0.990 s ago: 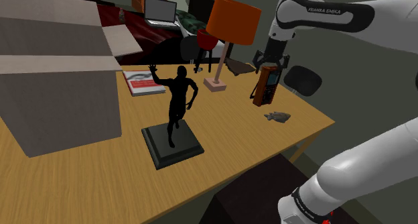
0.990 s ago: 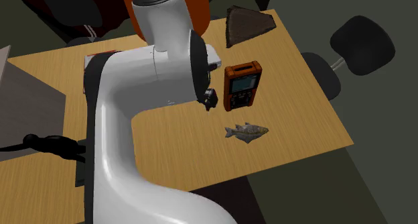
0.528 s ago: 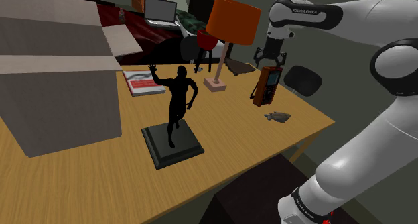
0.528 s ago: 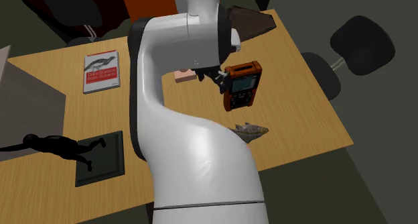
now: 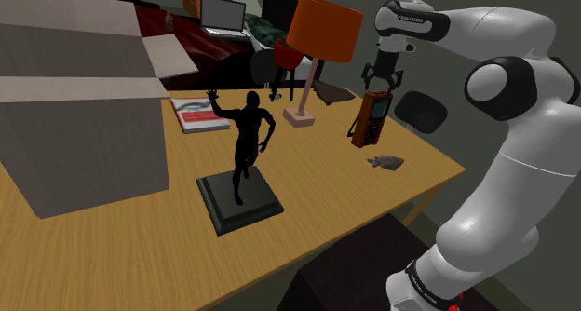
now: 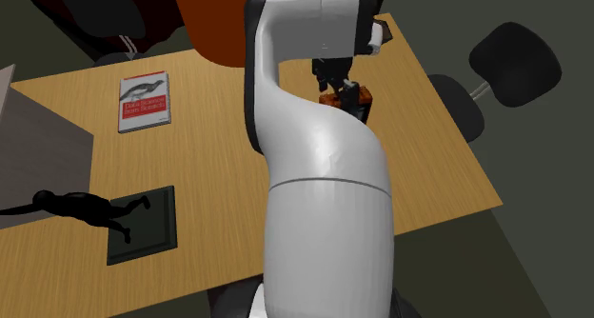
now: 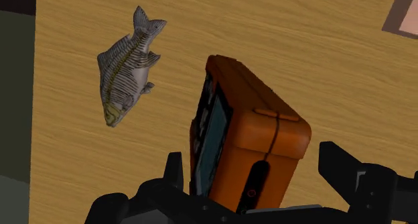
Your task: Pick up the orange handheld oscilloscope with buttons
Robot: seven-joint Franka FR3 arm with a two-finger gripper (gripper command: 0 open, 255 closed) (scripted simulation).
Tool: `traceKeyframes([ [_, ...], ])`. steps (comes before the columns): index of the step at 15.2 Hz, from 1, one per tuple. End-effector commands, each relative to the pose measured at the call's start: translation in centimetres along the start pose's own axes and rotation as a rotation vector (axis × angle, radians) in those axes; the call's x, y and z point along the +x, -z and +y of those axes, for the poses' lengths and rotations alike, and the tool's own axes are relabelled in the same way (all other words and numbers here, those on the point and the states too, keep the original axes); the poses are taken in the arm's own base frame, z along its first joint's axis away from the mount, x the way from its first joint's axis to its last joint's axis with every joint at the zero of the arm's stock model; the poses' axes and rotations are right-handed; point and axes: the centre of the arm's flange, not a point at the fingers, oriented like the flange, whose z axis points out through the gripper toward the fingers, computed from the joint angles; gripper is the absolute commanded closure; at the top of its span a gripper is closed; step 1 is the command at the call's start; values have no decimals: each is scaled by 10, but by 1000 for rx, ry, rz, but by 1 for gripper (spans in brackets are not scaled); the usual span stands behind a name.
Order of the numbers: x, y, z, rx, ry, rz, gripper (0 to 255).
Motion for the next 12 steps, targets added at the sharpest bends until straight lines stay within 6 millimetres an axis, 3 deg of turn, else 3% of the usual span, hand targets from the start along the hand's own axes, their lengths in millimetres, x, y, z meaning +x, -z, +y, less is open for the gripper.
traceKeyframes([
  [1,27,-5,2,-8,-87,-2,0],
  [2,35,-5,3,-11,-113,-2,0],
  [11,33,-45,-4,-11,-113,-2,0],
  [12,33,-45,-4,-11,-113,-2,255],
])
